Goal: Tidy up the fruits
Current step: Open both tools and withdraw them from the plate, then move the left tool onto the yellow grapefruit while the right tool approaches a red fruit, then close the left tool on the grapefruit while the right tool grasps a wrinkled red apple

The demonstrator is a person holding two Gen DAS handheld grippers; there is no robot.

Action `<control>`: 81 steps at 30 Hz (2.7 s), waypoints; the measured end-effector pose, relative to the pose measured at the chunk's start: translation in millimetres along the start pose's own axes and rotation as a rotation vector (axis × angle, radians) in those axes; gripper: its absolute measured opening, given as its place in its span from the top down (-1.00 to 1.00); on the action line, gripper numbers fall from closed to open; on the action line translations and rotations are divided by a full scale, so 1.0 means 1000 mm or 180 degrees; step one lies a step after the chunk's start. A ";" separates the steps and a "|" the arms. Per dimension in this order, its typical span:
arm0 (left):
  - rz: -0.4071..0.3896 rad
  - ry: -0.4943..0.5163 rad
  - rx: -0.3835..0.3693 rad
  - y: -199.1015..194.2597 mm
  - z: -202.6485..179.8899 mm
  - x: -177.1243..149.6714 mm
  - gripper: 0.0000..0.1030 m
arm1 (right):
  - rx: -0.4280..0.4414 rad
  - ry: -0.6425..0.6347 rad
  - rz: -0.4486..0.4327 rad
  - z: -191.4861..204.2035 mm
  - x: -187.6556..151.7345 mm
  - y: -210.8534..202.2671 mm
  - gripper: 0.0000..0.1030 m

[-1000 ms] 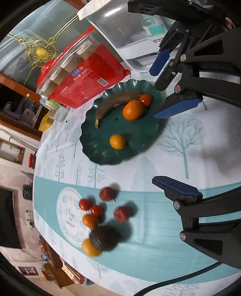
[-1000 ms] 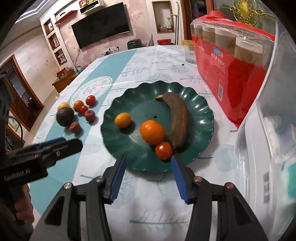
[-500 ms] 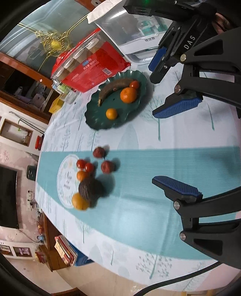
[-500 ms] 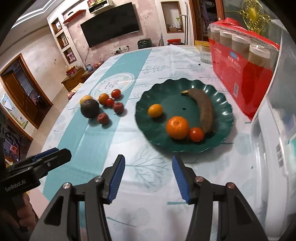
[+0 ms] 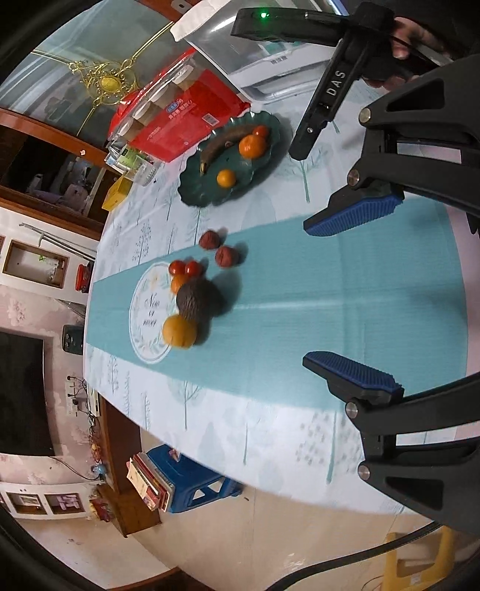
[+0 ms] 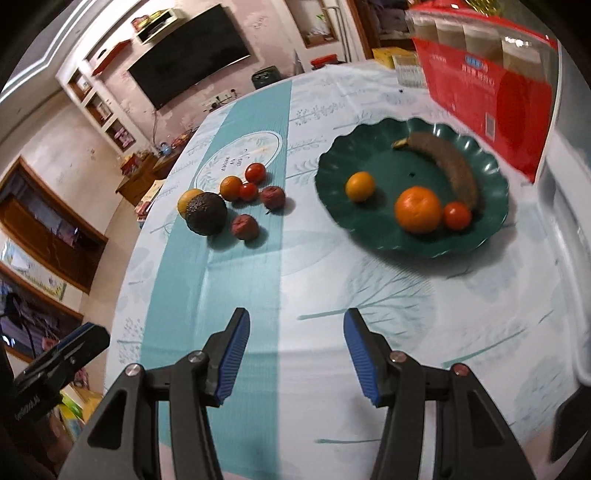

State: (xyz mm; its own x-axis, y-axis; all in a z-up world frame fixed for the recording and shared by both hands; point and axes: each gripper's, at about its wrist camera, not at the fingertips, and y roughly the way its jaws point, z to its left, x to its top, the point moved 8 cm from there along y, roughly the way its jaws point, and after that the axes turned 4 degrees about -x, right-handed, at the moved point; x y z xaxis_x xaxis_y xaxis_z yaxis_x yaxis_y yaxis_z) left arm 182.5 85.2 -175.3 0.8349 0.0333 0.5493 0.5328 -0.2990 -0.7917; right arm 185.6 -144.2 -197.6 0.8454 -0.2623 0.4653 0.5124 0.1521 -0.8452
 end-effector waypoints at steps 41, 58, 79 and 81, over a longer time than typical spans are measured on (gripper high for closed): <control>0.0507 0.0376 -0.0043 0.148 0.058 0.190 -0.45 | -0.0462 -0.0516 0.0078 0.084 0.063 0.119 -0.03; 0.0993 -0.0058 -0.0093 0.229 0.067 0.164 -0.45 | -0.0493 -0.0777 -0.0146 0.087 0.060 0.145 -0.03; 0.1076 -0.0265 -0.0338 0.244 0.065 0.157 0.00 | -0.0752 -0.1222 -0.0312 0.103 0.057 0.147 0.37; 0.1077 -0.0295 -0.0352 0.242 0.066 0.155 0.01 | -0.0757 -0.1224 -0.0299 0.103 0.057 0.147 0.37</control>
State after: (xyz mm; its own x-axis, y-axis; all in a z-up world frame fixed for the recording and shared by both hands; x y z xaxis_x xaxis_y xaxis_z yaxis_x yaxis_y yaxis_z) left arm 450.5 80.8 -299.4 0.9730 -0.0003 0.2306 0.2103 -0.4090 -0.8880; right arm 324.7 -38.6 -268.5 0.8146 0.1149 0.5685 0.5785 -0.0901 -0.8107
